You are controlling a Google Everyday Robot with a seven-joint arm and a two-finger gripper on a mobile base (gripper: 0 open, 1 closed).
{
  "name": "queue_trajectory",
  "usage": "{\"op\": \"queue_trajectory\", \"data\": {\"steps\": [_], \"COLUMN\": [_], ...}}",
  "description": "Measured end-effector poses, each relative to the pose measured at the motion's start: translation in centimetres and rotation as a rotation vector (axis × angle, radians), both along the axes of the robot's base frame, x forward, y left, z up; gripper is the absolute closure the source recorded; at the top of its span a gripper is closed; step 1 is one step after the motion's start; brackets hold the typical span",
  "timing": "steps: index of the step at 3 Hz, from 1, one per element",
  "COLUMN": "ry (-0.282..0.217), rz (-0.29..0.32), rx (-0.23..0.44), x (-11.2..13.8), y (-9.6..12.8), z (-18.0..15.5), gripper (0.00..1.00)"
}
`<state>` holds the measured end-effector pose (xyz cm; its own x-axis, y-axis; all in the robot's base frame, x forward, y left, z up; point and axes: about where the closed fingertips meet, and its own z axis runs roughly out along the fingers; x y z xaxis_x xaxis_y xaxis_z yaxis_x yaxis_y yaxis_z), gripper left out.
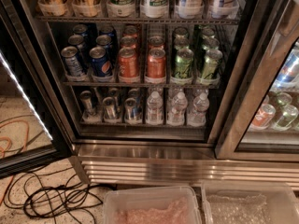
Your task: Pick blue plastic bottle from top shelf of fridge
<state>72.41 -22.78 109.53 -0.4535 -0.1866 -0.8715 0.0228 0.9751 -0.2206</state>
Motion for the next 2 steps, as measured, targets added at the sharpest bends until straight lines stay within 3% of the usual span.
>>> {"op": "queue_trajectory", "data": {"steps": [2], "ry": [0.0], "rz": [0.0], "rx": [0.0], "x": [0.0], "y": [0.0], "z": [0.0], "gripper": [0.97]}}
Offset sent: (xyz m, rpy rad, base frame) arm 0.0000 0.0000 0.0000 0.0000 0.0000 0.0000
